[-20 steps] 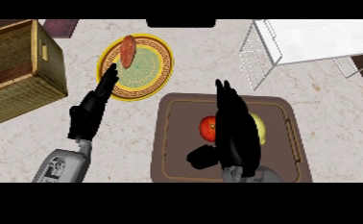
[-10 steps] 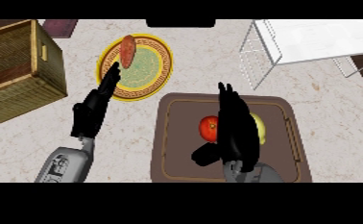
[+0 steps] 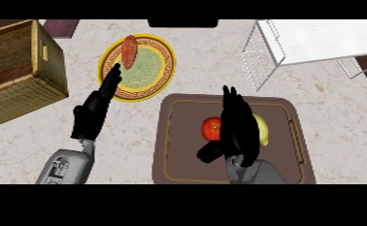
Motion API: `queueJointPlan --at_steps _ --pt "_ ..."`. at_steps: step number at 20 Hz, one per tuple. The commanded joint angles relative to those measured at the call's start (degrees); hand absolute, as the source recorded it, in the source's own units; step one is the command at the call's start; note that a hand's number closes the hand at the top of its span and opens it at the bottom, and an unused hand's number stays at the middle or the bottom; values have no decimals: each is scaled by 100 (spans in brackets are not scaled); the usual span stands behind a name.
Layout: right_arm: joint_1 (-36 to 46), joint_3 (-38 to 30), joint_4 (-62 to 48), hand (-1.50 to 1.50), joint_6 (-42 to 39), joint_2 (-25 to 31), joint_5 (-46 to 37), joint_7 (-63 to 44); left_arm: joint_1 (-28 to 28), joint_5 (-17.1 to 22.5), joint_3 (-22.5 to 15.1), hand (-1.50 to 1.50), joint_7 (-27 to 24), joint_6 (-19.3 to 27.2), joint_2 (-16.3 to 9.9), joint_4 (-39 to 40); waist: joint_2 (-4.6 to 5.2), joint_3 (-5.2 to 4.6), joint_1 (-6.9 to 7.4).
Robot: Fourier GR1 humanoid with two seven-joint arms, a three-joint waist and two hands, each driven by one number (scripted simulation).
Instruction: Pick the tomato from the tray and place it in the tiered shelf
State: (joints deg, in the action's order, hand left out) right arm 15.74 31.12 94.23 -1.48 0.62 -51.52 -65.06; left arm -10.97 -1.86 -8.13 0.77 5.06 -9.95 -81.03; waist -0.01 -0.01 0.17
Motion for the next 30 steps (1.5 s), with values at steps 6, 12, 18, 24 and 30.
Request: queueJointPlan --at_steps 6,12,18,24,30 --pt "73 115 -264 -150 289 -59 145 -648 -184 -323 15 0 -11 223 308 183 2 1 -11" --pt "-121 178 -1149 -150 923 -60 207 4 229 -194 54 0 -445 -146 252 242 9 1 11" --pt "-34 285 -1248 150 391 -60 121 132 420 -58 296 0 95 -419 3 -509 -3 2 13" --pt "-318 105 -836 150 264 -60 -402 345 234 -216 282 0 532 -364 166 -713 -6 2 -8" --pt "-499 464 -322 150 195 22 -354 915 517 -484 144 0 291 -260 343 -695 -7 2 -10"
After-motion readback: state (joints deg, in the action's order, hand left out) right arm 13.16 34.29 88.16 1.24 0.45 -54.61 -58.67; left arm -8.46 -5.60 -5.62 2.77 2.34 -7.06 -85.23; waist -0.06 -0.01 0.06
